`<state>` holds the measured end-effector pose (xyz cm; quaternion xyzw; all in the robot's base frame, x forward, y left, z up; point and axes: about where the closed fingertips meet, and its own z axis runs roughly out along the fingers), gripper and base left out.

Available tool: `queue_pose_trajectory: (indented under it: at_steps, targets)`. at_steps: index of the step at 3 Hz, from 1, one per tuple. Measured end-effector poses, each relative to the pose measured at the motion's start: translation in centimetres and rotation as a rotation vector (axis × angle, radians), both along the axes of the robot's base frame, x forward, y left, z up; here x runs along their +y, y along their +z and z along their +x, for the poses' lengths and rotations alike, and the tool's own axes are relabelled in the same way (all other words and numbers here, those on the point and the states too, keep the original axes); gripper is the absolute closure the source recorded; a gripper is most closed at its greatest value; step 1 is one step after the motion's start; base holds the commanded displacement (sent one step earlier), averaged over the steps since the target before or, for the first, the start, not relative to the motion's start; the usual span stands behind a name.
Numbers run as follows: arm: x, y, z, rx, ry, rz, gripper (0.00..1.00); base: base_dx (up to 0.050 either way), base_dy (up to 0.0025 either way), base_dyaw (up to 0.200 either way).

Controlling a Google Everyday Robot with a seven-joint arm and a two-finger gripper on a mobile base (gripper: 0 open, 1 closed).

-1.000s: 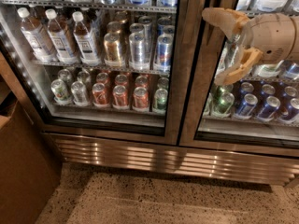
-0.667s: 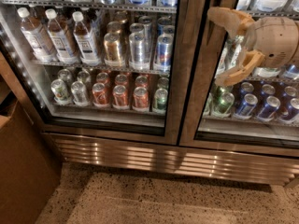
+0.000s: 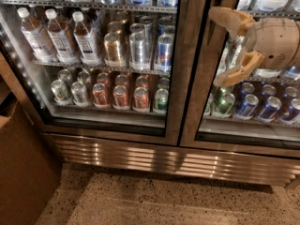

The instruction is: Open left fridge door

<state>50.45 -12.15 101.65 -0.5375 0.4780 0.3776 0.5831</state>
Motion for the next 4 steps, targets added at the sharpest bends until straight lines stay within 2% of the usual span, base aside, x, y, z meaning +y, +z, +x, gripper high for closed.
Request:
queue_pose_trajectory:
  at_steps: [1, 2, 3, 4]
  targets:
    - [0.0, 0.0, 0.0, 0.0, 0.0, 0.0, 0.0, 0.0, 0.0, 0.198]
    - [0.0, 0.0, 0.0, 0.0, 0.0, 0.0, 0.0, 0.0, -0.00006, -0.199]
    - [0.0, 0.0, 0.0, 0.0, 0.001, 0.0, 0.0, 0.0, 0.0, 0.0]
    - [1.6, 0.1, -0.5, -0.008, 0.032, -0.024, 0.0, 0.0, 0.0, 0.0]
